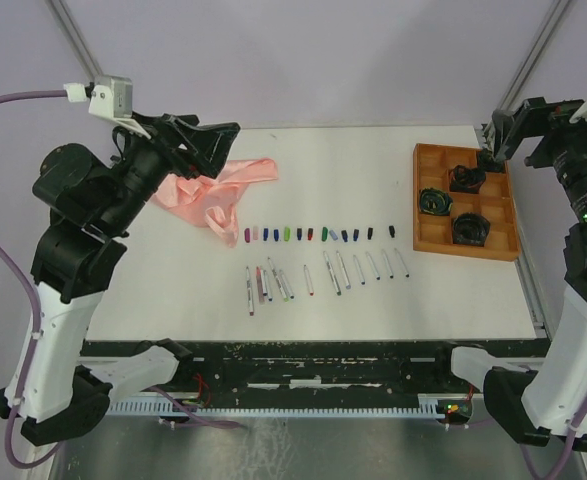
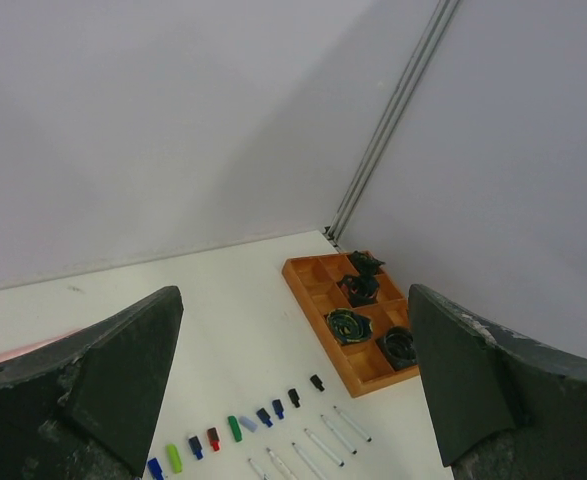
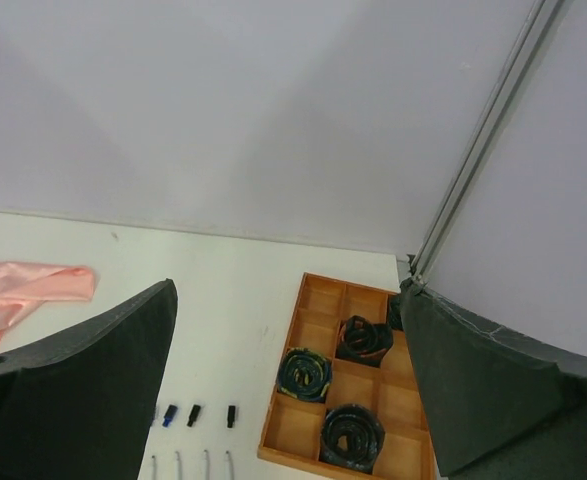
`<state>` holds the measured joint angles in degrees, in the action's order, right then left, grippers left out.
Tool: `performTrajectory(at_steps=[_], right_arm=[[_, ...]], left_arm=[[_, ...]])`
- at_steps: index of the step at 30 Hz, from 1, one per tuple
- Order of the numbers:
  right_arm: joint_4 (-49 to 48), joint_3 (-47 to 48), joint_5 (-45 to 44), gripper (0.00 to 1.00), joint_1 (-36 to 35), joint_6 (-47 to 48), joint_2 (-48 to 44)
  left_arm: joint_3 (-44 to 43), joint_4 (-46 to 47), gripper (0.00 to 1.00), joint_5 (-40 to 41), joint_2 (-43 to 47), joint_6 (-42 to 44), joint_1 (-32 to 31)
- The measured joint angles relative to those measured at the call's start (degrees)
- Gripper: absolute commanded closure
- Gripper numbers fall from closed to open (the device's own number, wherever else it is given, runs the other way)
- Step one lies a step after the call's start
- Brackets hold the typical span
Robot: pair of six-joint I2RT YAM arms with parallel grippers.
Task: Open the pen caps
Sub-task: Reset both arms
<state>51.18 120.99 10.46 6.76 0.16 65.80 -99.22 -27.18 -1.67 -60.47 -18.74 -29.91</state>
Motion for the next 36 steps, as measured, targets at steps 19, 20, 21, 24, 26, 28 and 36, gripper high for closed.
performTrajectory(at_steps=[19,20,21,24,26,28,36], right_arm=[[4.33,3.82,-1.55,0.01,0.00,-1.86,-0.09],[4.33,3.82,-1.53,0.01,0.00,-1.86,-0.15],[4.35,3.82,-1.53,0.01,0.00,-1.86,-0.28],[4.39,3.82,-1.51,0.01,0.00,-1.84,-0.50],[4.39,3.80,-1.51,0.01,0.00,-1.81,-0.50],[4.42,3.78,-1.53,0.01,0.00,-1.79,-0.46],[4.44,3.67,-1.53,0.01,0.00,-1.64,-0.48]], left_arm=[[-0.57,-3.23,0.01,-0.50,3.10,0.76,0.00],[-0.52,-3.23,0.01,-0.50,3.15,0.76,0.00],[-0.44,-3.23,0.01,-0.50,3.17,0.79,0.00],[0.02,-3.32,0.01,-0.50,3.26,0.81,0.00],[0.28,-3.45,0.01,-0.52,3.26,0.83,0.00],[0.57,-3.54,0.01,-0.52,3.26,0.85,0.00],[2.27,-3.56,0.01,-0.96,3.37,0.87,0.00]])
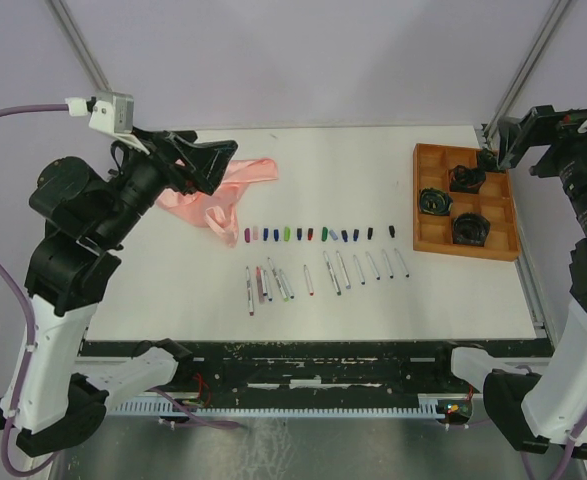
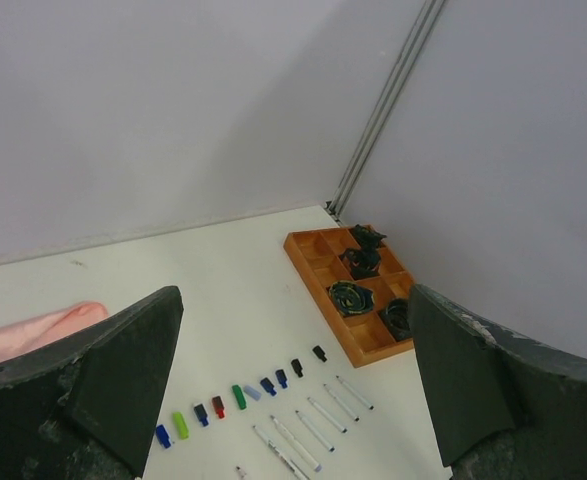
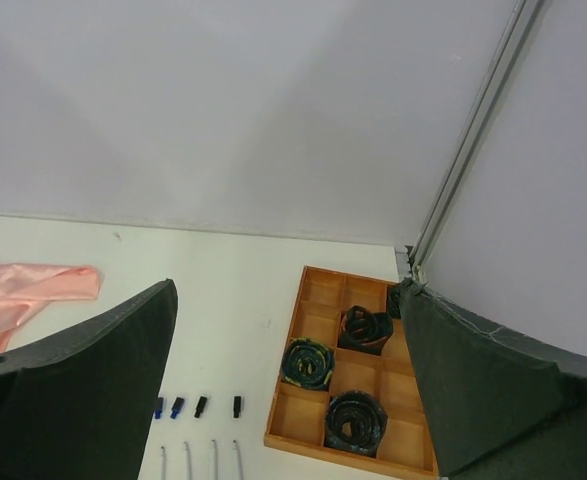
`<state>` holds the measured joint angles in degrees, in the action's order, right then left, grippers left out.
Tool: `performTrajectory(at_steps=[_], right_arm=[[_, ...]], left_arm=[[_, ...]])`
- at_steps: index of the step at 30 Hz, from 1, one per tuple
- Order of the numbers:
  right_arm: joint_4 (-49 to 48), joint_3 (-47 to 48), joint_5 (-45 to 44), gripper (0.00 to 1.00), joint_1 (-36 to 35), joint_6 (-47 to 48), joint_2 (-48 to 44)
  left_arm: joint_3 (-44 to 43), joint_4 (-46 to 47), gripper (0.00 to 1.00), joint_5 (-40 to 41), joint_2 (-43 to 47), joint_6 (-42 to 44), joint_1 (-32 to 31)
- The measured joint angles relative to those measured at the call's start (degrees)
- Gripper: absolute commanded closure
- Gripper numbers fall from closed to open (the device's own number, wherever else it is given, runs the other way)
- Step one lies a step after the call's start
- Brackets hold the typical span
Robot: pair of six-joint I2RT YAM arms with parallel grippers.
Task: Open the pen caps
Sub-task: Reset both arms
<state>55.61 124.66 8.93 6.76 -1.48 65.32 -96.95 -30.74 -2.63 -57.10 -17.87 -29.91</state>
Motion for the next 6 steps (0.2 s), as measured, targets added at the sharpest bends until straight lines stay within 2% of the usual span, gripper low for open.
performTrajectory(at_steps=[6], right_arm=[[0.00,-1.07,0.00,0.01,0.00,0.22,-0.13]], left_arm=[[0.76,0.02,0.01,-0.52,0.04,0.02,0.00]])
